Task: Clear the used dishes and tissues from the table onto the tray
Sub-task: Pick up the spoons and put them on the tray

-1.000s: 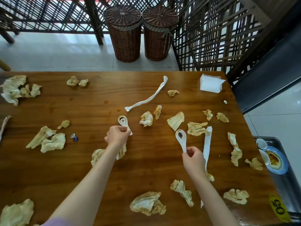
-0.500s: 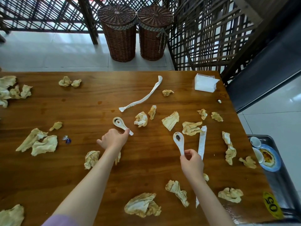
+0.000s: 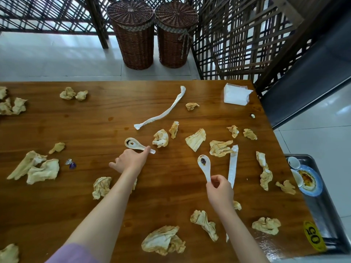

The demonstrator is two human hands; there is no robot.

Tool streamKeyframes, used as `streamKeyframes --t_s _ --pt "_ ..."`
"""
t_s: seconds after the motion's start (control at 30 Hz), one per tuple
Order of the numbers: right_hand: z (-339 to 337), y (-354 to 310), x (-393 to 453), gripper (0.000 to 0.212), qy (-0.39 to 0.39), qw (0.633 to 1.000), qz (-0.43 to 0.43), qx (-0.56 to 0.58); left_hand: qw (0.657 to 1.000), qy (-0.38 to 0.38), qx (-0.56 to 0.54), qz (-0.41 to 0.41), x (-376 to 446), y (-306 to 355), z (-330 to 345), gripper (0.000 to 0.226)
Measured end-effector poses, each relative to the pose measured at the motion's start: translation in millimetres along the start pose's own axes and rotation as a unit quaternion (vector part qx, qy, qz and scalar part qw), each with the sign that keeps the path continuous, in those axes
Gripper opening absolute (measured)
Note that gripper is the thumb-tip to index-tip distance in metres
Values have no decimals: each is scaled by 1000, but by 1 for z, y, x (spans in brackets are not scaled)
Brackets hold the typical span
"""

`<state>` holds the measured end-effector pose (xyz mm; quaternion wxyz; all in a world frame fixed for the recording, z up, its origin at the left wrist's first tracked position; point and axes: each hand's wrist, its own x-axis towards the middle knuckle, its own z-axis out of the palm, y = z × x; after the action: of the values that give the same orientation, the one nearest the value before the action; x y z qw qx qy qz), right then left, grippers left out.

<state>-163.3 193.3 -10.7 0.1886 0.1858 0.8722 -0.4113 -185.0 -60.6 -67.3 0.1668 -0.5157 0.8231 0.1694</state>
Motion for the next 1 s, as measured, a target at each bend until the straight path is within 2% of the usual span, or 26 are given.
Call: streamKeyframes --t_s 0.27,0.43,0.57,0.7,0.8,1.0 --pt "1 4 -2 12 1 1000 6 1 999 -28 -1 -25 6 7 0 63" --pt "2 6 -3 11 2 1000 8 -1 999 -28 -29 -27 8 6 -3 38" --pt "5 7 -4 11 4 1000 11 -9 1000 -17 -10 -10 4 4 -2 45" --pt "6 8 -3 12 11 1000 15 -8 1000 -21 -4 7 3 2 -3 35" --pt "6 9 -4 12 11 1000 12 -11 999 -23 -13 29 6 -6 -3 38" --pt "8 4 -8 12 2 1000 7 -4 996 -53 -22 71 12 -17 -4 40"
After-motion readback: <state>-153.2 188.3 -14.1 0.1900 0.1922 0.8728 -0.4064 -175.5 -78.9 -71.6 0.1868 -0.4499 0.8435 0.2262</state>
